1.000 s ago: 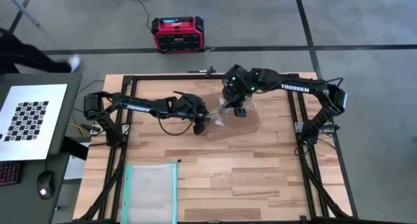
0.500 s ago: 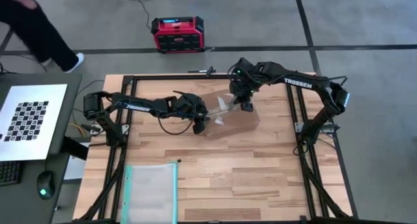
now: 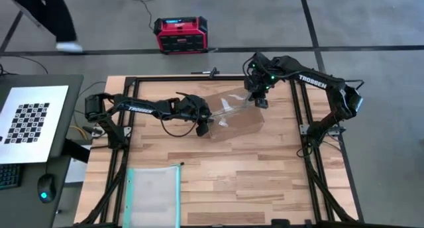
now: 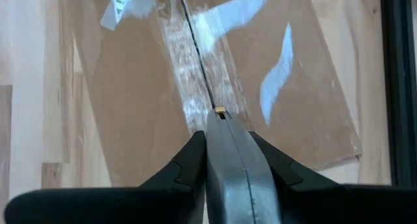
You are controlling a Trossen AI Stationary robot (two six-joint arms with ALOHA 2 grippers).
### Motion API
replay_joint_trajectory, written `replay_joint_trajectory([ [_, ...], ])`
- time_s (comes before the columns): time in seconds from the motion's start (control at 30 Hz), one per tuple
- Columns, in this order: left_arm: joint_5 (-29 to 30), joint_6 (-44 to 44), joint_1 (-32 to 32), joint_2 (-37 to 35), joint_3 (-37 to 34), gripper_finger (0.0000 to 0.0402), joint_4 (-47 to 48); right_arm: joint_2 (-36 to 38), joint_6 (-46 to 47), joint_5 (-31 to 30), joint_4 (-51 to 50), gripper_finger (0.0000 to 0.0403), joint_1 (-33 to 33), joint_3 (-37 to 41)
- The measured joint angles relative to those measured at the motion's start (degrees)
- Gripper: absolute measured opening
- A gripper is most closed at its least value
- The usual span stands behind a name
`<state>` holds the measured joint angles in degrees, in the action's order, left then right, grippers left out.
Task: Unpack boxes
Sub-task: Open the cardboard box using the gray cutter
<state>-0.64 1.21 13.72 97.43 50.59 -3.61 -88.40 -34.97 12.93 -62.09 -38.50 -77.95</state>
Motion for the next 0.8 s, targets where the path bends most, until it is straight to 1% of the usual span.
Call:
replay_joint_trajectory([
  [0.33, -0.2, -0.1, 0.0, 0.1, 0.0, 0.0143, -0.8, 0.2, 0.6, 1.3, -3.0, 0.0072, -3.5, 0.0],
  [0.53, -0.3, -0.3, 0.0, 0.1, 0.0, 0.0143, -0.8, 0.3, 1.9, 0.4, -5.6, 0.0072, -4.6, -0.1],
  [0.57, -0.3, -0.3, 0.0, 0.1, 0.0, 0.0143, -0.8, 0.3, 2.1, -0.2, -6.2, 0.0072, -4.7, -0.2],
  [0.63, -0.1, 0.2, 0.0, -0.2, -0.1, 0.0143, -0.9, 0.4, 1.8, -3.6, -9.3, 0.0072, -4.5, 0.3],
  [0.73, -0.2, 0.4, 0.0, -1.4, -0.5, 0.0143, -3.7, 0.2, 2.4, -5.9, -7.8, 0.0072, -3.3, 0.1],
  [0.8, -0.3, 0.7, 0.1, -2.3, -0.8, 0.0143, -6.5, 0.2, 3.2, -6.3, -7.5, 0.0072, -2.1, 0.1],
])
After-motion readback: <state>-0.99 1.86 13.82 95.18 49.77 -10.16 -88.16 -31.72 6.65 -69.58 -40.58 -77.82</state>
